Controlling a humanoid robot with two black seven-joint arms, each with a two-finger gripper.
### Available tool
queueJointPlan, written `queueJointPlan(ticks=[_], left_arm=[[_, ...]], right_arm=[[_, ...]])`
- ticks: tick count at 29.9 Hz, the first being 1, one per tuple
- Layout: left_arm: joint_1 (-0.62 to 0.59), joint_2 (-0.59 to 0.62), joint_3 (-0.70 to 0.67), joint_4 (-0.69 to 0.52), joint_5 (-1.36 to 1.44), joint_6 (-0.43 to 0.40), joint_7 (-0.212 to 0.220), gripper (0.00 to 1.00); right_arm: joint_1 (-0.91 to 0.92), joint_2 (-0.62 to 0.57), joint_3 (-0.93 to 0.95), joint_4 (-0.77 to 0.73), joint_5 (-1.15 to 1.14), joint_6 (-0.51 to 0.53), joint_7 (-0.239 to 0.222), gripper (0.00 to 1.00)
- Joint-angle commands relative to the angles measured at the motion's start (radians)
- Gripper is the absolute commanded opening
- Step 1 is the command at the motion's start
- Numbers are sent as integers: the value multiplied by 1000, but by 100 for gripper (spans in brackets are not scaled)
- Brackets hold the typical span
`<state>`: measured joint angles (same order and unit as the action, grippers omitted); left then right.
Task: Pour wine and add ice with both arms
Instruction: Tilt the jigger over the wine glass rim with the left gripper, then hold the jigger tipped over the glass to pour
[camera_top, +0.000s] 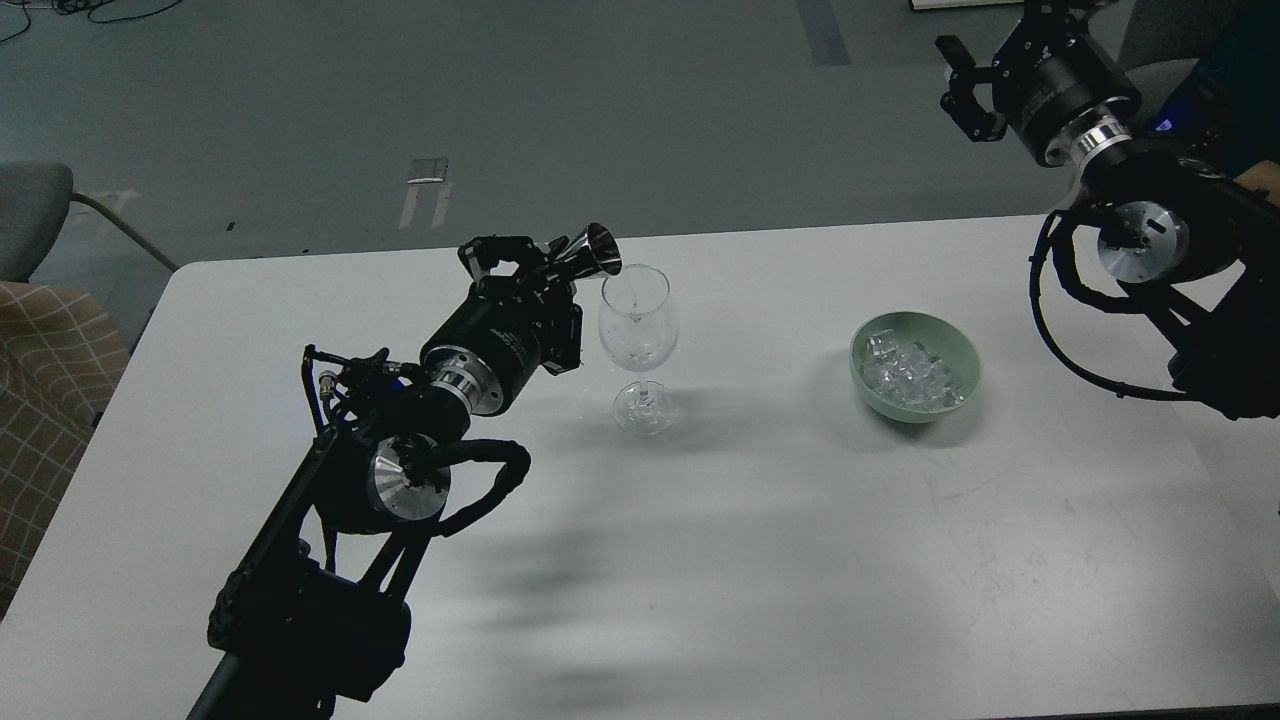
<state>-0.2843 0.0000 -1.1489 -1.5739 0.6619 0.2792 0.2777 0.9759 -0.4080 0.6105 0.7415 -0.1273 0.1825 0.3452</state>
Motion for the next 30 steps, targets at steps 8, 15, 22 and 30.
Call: queueJointPlan(ticks=[8,15,22,30], left_arm=[[-7,0,1,0,51,0,1,4],[-12,0,1,2,96,0,3,5],[-26,0,1,2,134,0,3,4],[-29,0,8,2,157,0,5,4]], right_arm=[[-2,0,0,-1,0,0,0,100],[-2,0,0,-1,0,0,0,100],[-2,0,0,1,2,2,0,100],[-2,2,0,1,0,2,0,100]])
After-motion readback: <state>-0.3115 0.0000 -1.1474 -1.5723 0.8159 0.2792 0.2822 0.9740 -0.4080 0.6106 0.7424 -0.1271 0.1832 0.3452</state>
